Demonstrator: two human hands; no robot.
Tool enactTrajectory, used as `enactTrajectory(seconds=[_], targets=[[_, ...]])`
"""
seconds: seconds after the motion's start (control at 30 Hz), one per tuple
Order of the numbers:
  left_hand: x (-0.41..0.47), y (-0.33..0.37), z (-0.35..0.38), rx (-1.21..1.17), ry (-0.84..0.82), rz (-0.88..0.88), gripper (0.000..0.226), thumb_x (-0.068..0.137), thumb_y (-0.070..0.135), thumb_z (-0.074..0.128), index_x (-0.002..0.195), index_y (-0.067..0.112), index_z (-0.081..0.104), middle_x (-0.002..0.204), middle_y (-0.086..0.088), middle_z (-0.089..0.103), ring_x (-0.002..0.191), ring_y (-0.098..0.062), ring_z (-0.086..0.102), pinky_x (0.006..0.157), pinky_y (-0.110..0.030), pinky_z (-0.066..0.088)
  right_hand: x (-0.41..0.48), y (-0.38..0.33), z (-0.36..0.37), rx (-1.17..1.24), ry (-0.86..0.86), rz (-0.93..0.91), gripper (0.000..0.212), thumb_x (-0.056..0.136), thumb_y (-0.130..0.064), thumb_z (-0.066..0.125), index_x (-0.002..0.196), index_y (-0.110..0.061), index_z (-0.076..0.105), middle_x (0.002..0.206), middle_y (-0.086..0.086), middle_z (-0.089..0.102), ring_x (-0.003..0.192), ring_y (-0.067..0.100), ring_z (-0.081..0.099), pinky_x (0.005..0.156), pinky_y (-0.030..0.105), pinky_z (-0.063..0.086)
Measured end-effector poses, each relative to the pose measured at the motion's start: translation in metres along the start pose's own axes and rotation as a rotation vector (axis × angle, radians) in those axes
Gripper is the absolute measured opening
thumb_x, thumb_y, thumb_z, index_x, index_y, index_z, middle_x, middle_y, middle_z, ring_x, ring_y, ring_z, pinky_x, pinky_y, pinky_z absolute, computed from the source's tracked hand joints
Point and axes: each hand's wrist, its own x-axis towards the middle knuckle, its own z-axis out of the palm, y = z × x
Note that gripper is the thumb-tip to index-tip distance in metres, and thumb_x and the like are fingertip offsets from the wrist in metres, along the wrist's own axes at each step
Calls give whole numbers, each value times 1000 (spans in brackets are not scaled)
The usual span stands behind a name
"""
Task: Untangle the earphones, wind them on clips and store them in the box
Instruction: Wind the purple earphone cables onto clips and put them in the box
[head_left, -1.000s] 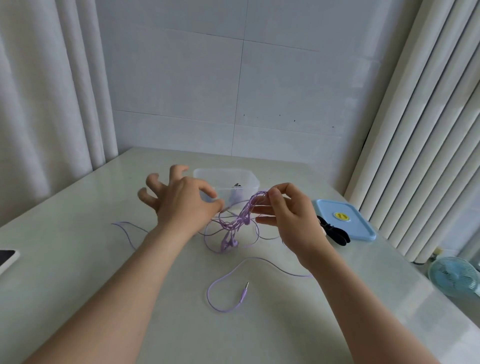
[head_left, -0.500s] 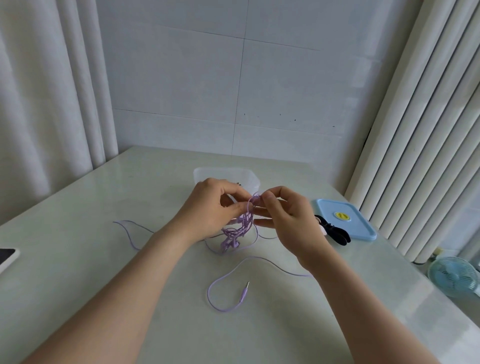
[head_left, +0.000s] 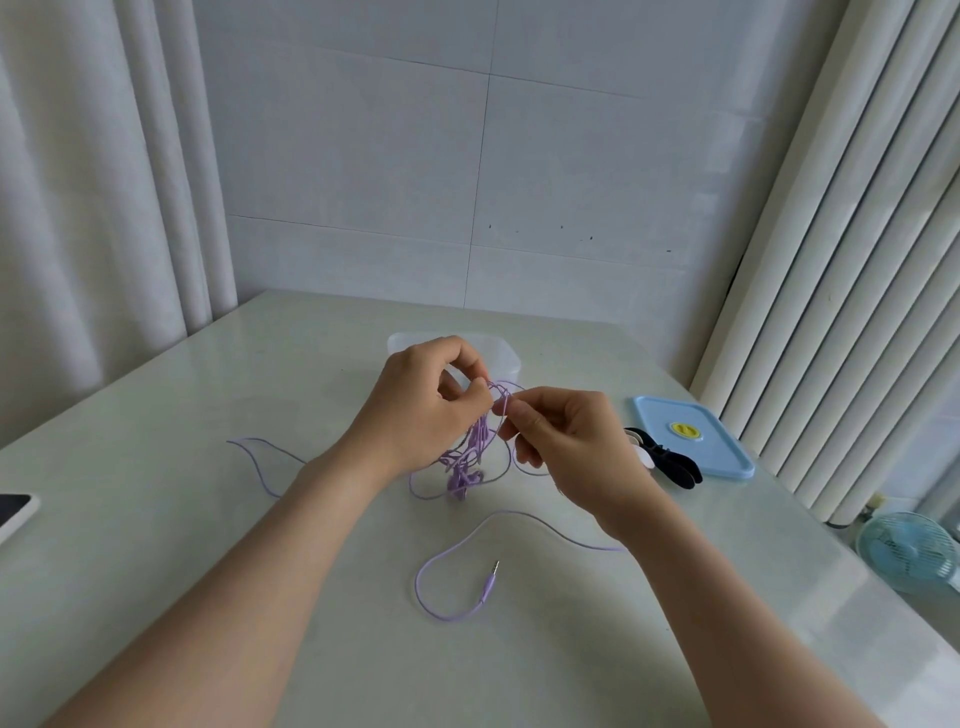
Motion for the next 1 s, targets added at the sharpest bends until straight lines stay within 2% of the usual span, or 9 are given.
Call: enactTrajectory(seconds=[0.17,0.23,0.3,0.4,0.47,0.6,0.73,0.87,1.0], targets=[[0,-2,1,18,-55,60,10,100,23,67,91,23,66,77,20,65,62,-10,64,60,-12,42,0,-5,1,82,17,45,32,110,-31,51,106,-10,75,85,14,75,69,22,71,65,35,52],[1,-5,2,37,-67,96,9,101,24,69,92,24,68,88,15,63,67,-10,67,63,-13,45,-2,-7,1,43,38,-9,26,105,-38,60,114,-19,76,87,7,78,76,20,77,68,35,56],[2,-6,4,34,-71,102,7,100,24,70,93,23,71,93,13,64,71,-8,68,65,-15,47,-2,-7,1,-21,77,-67,14,100,-26,70,110,-21,79,87,0,80,77,17,78,69,33,59],[4,-6,3,-68,-63,28,9,100,22,69,92,22,73,84,15,68,66,-2,63,66,-16,46,-1,-5,-1,14,105,-23,13,99,-6,67,101,-10,80,83,5,80,75,22,79,68,35,61],[6,-7,2,-218,-27,-51,11,101,19,66,93,20,73,83,13,72,72,-4,65,74,-23,52,-1,-6,-2,78,73,61,13,101,-7,65,98,-4,77,83,11,79,77,27,79,70,36,60],[9,-3,3,-540,62,-201,14,107,15,57,96,14,67,100,-6,79,91,-15,71,86,-34,56,0,-8,-1,189,-48,293,15,100,-8,64,93,0,74,86,20,77,76,35,78,68,35,57],[8,0,4,-636,97,-230,17,108,17,54,94,13,63,86,1,73,74,-20,58,71,-34,48,1,-8,-2,194,-83,406,17,98,-5,59,91,2,73,80,18,75,77,35,77,70,35,56],[10,-2,3,-634,184,-191,14,109,18,54,98,11,59,79,4,65,60,-14,46,56,-24,40,0,-3,-2,-63,-25,319,22,91,-11,62,81,3,76,78,17,77,64,15,70,70,29,52],[14,-8,3,-537,327,-207,14,108,21,55,100,12,61,79,4,64,67,-10,53,65,-24,45,-2,-5,-1,-71,-36,288,15,92,-7,62,87,-3,76,65,8,68,57,19,66,58,28,48]])
